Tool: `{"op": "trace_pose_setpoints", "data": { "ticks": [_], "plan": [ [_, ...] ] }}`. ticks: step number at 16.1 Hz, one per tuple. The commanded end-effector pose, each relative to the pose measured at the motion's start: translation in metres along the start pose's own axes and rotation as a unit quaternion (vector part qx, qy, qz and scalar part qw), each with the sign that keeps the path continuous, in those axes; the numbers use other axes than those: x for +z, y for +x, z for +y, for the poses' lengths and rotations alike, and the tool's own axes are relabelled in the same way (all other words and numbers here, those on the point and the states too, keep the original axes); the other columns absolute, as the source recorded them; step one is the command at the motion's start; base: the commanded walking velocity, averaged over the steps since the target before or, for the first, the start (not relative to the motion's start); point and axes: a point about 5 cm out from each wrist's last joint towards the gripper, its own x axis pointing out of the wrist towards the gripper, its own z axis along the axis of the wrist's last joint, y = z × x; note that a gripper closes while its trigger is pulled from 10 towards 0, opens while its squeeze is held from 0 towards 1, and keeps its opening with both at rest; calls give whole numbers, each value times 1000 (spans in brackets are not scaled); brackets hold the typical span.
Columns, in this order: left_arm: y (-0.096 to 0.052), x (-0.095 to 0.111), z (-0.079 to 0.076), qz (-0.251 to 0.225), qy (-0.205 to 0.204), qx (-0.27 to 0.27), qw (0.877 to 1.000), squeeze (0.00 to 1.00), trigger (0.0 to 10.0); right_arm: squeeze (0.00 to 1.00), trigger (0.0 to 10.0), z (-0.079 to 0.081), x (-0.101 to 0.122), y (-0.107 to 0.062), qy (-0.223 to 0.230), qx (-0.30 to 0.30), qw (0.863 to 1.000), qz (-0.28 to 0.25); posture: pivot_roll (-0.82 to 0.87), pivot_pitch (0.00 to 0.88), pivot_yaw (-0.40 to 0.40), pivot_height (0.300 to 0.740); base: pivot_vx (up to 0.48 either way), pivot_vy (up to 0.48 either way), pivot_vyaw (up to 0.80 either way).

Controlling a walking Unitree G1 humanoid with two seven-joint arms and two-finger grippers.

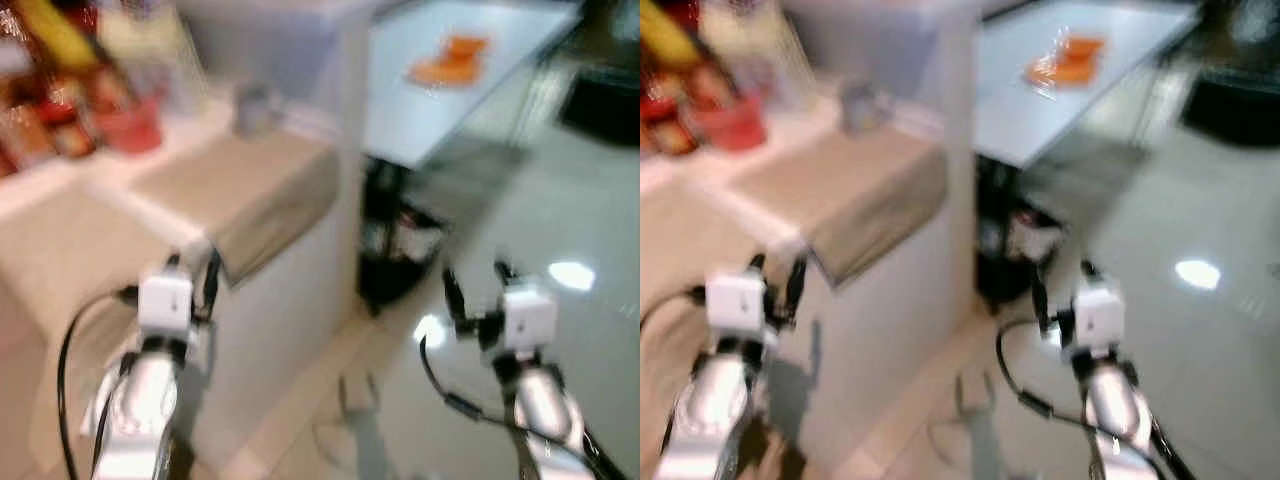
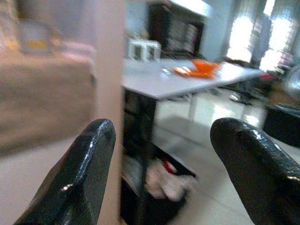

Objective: Setting the table

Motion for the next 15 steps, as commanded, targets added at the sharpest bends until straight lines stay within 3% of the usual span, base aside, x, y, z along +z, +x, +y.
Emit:
{"op": "trace_pose_setpoints", "data": {
  "ticks": [1, 5, 8, 12, 15],
  "plan": [
    [-1, -6, -5, 10, 5, 3, 1000, 0, 10000, 0, 10000, -6, 1, 6, -12, -11, 1000, -9, -159, 0, 102, 740, 0, 0, 0],
    [3, -1, -16, 1, -3, 0, 1000, 0, 10000, 0, 10000, -3, -1, 11, -17, -2, 1000, -18, -155, 0, 102, 740, 0, 0, 0],
    [13, 6, -21, -2, -45, 6, 999, 0, 10000, 0, 10000, 1, -4, 12, -18, 12, 1000, -19, -156, 0, 98, 740, 0, 0, 0],
    [13, 6, -24, 2, -55, 13, 998, 0, 10000, 0, 10000, 1, -5, 11, -29, 16, 999, -17, -157, 0, 95, 740, 0, 0, 0],
    [12, 6, -25, 7, -61, 15, 998, 0, 10000, 0, 10000, 1, -6, 14, -34, 24, 999, -10, -151, 0, 88, 740, 0, 0, 773]
  ]
}}
